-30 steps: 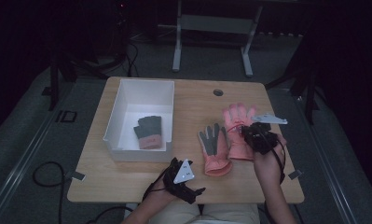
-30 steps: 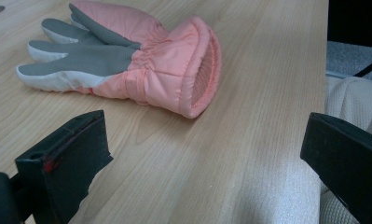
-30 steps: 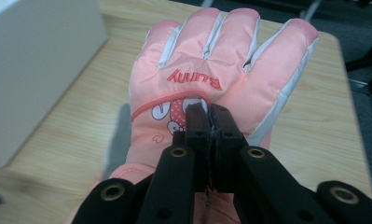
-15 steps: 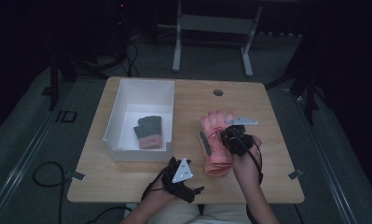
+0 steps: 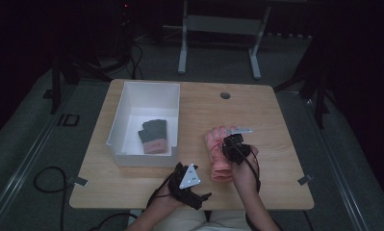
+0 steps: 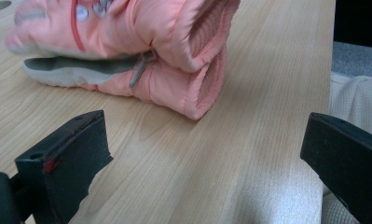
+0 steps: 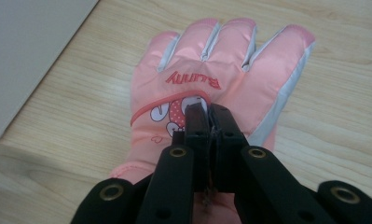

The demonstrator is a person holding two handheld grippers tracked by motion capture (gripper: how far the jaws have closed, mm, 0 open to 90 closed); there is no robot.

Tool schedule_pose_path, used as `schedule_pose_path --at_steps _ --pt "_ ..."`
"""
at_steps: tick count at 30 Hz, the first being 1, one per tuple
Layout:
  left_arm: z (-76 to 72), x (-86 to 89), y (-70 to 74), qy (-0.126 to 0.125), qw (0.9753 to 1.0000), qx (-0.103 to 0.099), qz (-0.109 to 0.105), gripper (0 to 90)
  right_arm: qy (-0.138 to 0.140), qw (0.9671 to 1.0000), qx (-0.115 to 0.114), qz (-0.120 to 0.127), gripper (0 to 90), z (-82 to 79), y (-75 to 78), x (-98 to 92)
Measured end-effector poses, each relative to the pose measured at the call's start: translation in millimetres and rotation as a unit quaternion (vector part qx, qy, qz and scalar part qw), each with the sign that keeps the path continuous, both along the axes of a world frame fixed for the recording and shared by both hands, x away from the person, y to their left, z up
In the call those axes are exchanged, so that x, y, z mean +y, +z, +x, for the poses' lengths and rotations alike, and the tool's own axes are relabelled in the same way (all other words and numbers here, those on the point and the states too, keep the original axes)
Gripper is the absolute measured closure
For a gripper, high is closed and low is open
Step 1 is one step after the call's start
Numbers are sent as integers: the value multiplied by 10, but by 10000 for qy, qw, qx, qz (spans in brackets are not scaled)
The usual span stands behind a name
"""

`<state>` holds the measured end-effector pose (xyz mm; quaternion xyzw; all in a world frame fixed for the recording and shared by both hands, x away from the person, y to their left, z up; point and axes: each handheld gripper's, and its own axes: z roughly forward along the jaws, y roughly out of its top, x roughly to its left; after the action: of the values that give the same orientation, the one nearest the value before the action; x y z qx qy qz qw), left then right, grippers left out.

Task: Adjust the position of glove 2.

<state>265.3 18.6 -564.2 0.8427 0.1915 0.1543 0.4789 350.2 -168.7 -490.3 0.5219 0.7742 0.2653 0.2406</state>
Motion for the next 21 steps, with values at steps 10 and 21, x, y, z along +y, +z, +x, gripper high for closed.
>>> schedule_pose_path --at_steps 10,21 --pt "9 2 17 25 10000 64 -48 8 125 9999 53 40 771 40 -96 22" --pt "-22 13 144 -44 9994 78 -337 8 618 9967 -500 185 648 -194 281 -385"
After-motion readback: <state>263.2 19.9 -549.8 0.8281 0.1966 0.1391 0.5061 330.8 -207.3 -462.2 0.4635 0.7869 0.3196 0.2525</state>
